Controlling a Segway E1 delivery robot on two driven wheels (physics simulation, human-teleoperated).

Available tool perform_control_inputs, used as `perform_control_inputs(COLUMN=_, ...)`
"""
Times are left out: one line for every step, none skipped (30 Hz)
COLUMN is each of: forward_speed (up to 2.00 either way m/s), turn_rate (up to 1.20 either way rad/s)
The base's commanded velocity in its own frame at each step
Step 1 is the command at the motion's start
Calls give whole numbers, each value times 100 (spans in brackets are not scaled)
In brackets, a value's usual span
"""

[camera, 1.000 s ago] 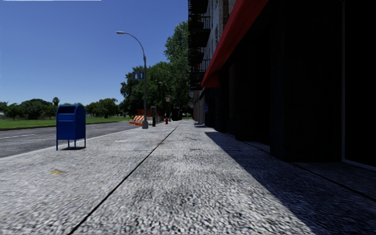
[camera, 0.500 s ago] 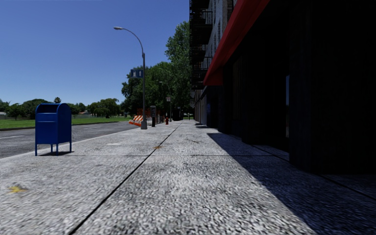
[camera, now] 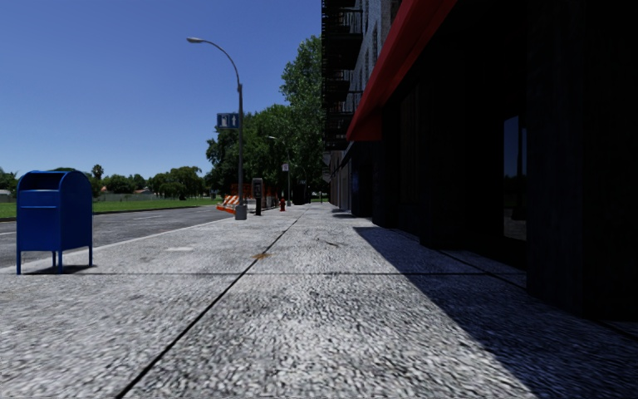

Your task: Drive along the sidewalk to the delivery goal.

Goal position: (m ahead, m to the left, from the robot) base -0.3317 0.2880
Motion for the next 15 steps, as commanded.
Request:
perform_control_inputs(forward_speed=0, turn_rate=0)
perform_control_inputs(forward_speed=0, turn_rate=0)
perform_control_inputs(forward_speed=0, turn_rate=0)
perform_control_inputs(forward_speed=0, turn_rate=0)
perform_control_inputs(forward_speed=0, turn_rate=0)
perform_control_inputs(forward_speed=0, turn_rate=0)
perform_control_inputs(forward_speed=0, turn_rate=0)
perform_control_inputs(forward_speed=0, turn_rate=0)
perform_control_inputs(forward_speed=0, turn_rate=0)
perform_control_inputs(forward_speed=0, turn_rate=0)
perform_control_inputs(forward_speed=0, turn_rate=0)
perform_control_inputs(forward_speed=0, turn_rate=0)
perform_control_inputs(forward_speed=0, turn_rate=0)
perform_control_inputs(forward_speed=0, turn_rate=0)
perform_control_inputs(forward_speed=0, turn_rate=0)
